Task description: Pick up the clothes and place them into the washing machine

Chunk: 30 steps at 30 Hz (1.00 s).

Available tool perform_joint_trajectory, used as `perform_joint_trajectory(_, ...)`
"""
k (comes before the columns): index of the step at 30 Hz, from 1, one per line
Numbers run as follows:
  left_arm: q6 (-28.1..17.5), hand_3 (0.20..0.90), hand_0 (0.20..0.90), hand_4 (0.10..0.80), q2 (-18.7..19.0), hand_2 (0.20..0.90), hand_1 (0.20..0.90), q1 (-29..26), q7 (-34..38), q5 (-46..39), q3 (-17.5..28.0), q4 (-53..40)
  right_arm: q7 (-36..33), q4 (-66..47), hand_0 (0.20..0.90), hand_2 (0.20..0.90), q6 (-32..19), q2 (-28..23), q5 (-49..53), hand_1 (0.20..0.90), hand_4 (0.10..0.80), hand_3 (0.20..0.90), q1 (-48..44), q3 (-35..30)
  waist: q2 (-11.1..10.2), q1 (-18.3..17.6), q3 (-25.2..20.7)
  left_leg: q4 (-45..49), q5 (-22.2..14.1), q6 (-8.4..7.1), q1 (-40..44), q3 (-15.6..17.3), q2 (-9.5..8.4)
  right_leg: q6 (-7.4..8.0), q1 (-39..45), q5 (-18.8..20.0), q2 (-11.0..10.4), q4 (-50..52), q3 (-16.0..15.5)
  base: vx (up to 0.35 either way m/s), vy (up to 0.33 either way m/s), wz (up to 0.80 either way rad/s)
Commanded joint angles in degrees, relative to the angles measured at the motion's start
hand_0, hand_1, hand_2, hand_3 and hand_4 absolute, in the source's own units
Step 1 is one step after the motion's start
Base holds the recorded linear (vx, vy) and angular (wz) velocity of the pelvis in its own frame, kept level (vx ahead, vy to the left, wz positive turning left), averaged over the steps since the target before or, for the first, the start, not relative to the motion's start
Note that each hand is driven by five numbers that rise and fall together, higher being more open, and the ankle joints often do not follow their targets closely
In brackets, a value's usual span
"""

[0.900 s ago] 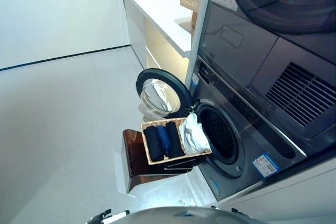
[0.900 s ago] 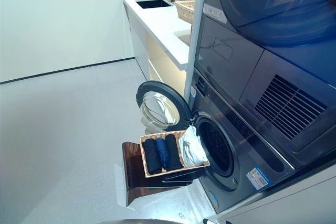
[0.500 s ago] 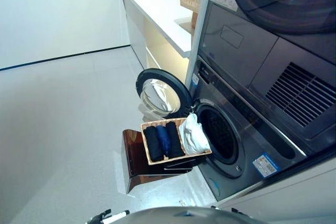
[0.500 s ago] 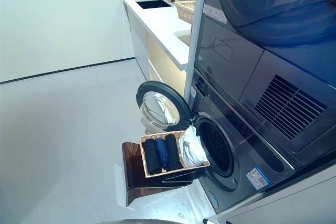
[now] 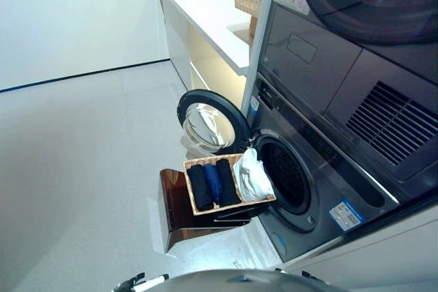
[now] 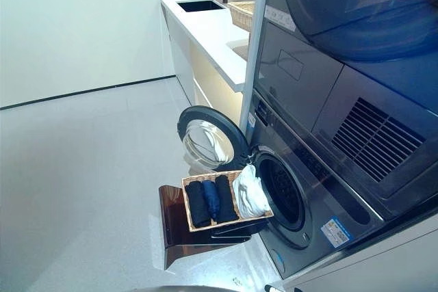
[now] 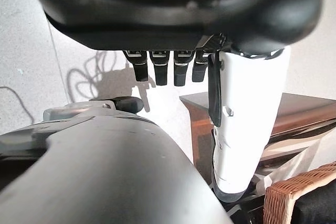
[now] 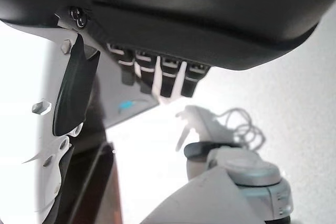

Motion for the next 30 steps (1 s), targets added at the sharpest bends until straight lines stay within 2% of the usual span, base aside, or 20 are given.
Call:
perform_joint_trajectory(1, -2.1, 0.900, 0.900, 0.800, -0.6, 0.900, 0.900, -4.4, 0.3, -0.1, 1.2, 2.9, -0.4, 2.8, 0.900, 0.900, -0.6, -1.6, 1.2, 0.900, 0.800, 0.900, -3.8, -2.5, 0.3, 0.2, -0.4, -0.4, -3.5, 1.71, 1.3, -1.7, -4.12, 0.53, -5.5, 5.0, 0.1, 2.9, 1.0, 0.027, 0.068, -0.07)
perform_joint_trajectory(11, -2.2, 0.900, 0.900, 0.800, -0.2, 0.900, 0.900, -5.8, 0.2, -0.9, 2.1, 2.8, 0.1, 2.6, 0.900, 0.900, -1.0, -1.8, 4.0, 0.900, 0.800, 0.900, -4.3, -4.6, -0.1, 0.5, 2.2, 7.9, -7.5, 4.45, -0.4, -2.2, -7.01, 1.01, -7.6, 2.6, -2.7, 12.7, 1.5, 0.022, 0.084, 0.01)
perform_joint_trajectory(15, -2.3, 0.900, 0.900, 0.800, 0.1, 0.900, 0.900, -6.1, 0.1, -0.6, 2.6, 2.8, 0.0, 3.5, 0.900, 0.900, -0.9, -2.5, 4.4, 0.900, 0.800, 0.900, -3.9, -5.9, 0.2, 0.3, 3.0, 10.0, -8.5, 5.29, -1.0, -2.3, -8.40, 0.76, -9.0, 3.8, -4.3, 17.4, 1.4, 0.027, 0.129, 0.04)
perform_joint_trajectory(17, -2.3, 0.900, 0.900, 0.800, 0.3, 0.900, 0.900, -6.2, 0.1, -0.5, 2.6, 3.0, -0.1, 3.5, 0.900, 0.900, -1.0, -2.4, 4.7, 0.900, 0.800, 0.900, -3.8, -6.3, 0.3, 0.2, 3.2, 9.9, -8.5, 5.64, -1.0, -2.3, -8.80, 0.48, -10.2, 4.5, -4.7, 19.4, 1.7, 0.008, 0.130, 0.03)
perform_joint_trajectory(18, -2.2, 0.900, 0.900, 0.800, 0.4, 0.900, 0.900, -6.2, 0.0, 0.0, 2.5, 2.9, -0.1, 3.9, 0.900, 0.900, -0.9, -2.5, 5.1, 0.900, 0.800, 0.900, -3.5, -6.6, 0.6, 0.0, 3.7, 9.7, -8.7, 6.42, -0.4, -2.6, -9.57, -0.63, -11.9, 6.4, -5.1, 23.5, 2.6, 0.021, 0.165, -0.01)
perform_joint_trajectory(20, -2.0, 0.900, 0.900, 0.800, 0.9, 0.900, 0.900, -6.3, 0.0, 0.3, 2.5, 2.8, -0.2, 3.9, 0.900, 0.900, -1.0, -2.5, 5.2, 0.900, 0.800, 0.900, -3.6, -6.4, 0.9, -0.2, 4.7, 9.5, -8.7, 7.41, 0.4, -2.7, -9.94, -1.91, -14.4, 7.8, -4.8, 27.6, 3.1, 0.004, 0.179, -0.02)
perform_joint_trajectory(22, -1.9, 0.900, 0.900, 0.800, 1.3, 0.900, 0.900, -6.1, 0.1, 0.1, 2.7, 2.9, -0.4, 3.5, 0.900, 0.900, -1.1, -2.1, 5.1, 0.900, 0.800, 0.900, -3.6, -6.0, 1.0, 0.2, 5.6, 9.4, -8.9, 8.05, 0.7, -1.9, -10.06, -2.44, -16.2, 7.6, -4.9, 29.6, 1.9, 0.003, 0.108, 0.01)
perform_joint_trajectory(23, -2.0, 0.900, 0.900, 0.800, 1.4, 0.900, 0.900, -6.0, 0.2, 0.2, 2.8, 3.0, -0.4, 3.4, 0.900, 0.900, -1.0, -2.0, 4.9, 0.900, 0.800, 0.900, -3.5, -6.0, 1.1, 0.6, 5.9, 9.3, -9.1, 8.19, 0.9, -1.2, -9.96, -2.52, -16.9, 6.8, -5.2, 29.7, 0.1, 0.015, 0.049, -0.08)
perform_joint_trajectory(24, -2.0, 0.900, 0.900, 0.800, 1.4, 0.900, 0.900, -6.1, 0.2, 0.2, 2.8, 3.0, -0.4, 3.4, 0.900, 0.900, -1.0, -2.0, 4.9, 0.900, 0.800, 0.900, -3.5, -6.0, 1.2, 0.6, 5.9, 9.3, -9.1, 8.17, 0.9, -1.2, -9.93, -2.55, -16.9, 6.8, -5.2, 29.7, 0.0, 0.040, 0.031, -0.22)
perform_joint_trajectory(25, -1.9, 0.900, 0.900, 0.800, 1.3, 0.900, 0.900, -5.9, 0.2, 0.0, 2.8, 2.8, -0.5, 3.2, 0.900, 0.900, -1.1, -1.8, 4.8, 0.900, 0.800, 0.900, -3.4, -6.0, 1.3, 0.6, 6.0, 9.0, -9.4, 8.08, 1.2, -0.9, -9.80, -2.45, -17.2, 6.0, -5.4, 28.9, -1.3, 0.071, -0.001, -0.32)
perform_joint_trajectory(26, -1.9, 0.900, 0.900, 0.800, 1.1, 0.900, 0.900, -5.8, 0.2, 0.0, 2.8, 2.8, -0.5, 3.1, 0.900, 0.900, -1.1, -1.7, 4.6, 0.900, 0.800, 0.900, -3.1, -5.9, 1.3, 0.5, 6.0, 8.8, -9.6, 7.79, 1.6, -0.7, -9.59, -2.29, -17.7, 5.3, -5.3, 27.2, -2.4, 0.173, -0.054, -0.39)
perform_joint_trajectory(27, -2.1, 0.900, 0.900, 0.800, 0.9, 0.900, 0.900, -5.8, 0.4, -0.1, 2.9, 2.8, -0.4, 3.1, 0.900, 0.900, -1.0, -1.5, 4.3, 0.900, 0.800, 0.900, -2.9, -5.9, 1.0, -0.1, 6.2, 8.4, -10.3, 7.04, 2.3, -1.1, -9.61, -1.59, -18.9, 5.3, -5.3, 21.5, -3.2, 0.151, -0.062, -0.29)
perform_joint_trajectory(28, -2.1, 0.900, 0.900, 0.800, 0.8, 0.900, 0.900, -5.8, 0.4, -0.1, 2.9, 2.8, -0.4, 3.1, 0.900, 0.900, -1.0, -1.5, 4.2, 0.900, 0.800, 0.900, -2.9, -5.9, 1.1, -0.2, 6.3, 8.4, -10.3, 7.02, 2.4, -1.2, -9.49, -1.61, -18.7, 5.4, -5.2, 21.2, -3.4, 0.169, -0.083, -0.24)
perform_joint_trajectory(29, -2.2, 0.900, 0.900, 0.800, 0.7, 0.900, 0.900, -5.8, 0.4, -0.1, 2.8, 2.6, -0.4, 3.1, 0.900, 0.900, -1.0, -1.5, 4.1, 0.900, 0.800, 0.900, -2.8, -5.8, 0.9, -0.5, 6.5, 8.4, -10.7, 6.71, 2.8, -1.6, -9.51, -1.12, -19.2, 6.2, -5.1, 18.2, -3.4, 0.206, -0.098, -0.14)
perform_joint_trajectory(30, -2.4, 0.900, 0.900, 0.800, 0.5, 0.900, 0.900, -5.8, 0.7, -0.4, 2.6, 2.6, -0.5, 2.9, 0.900, 0.900, -1.0, -1.0, 4.1, 0.900, 0.800, 0.900, -2.8, -5.8, 0.3, -1.6, 6.8, 7.9, -11.5, 6.13, 4.2, -2.7, -9.69, 0.11, -21.5, 9.6, -5.1, 12.4, -2.1, 0.210, -0.096, -0.11)
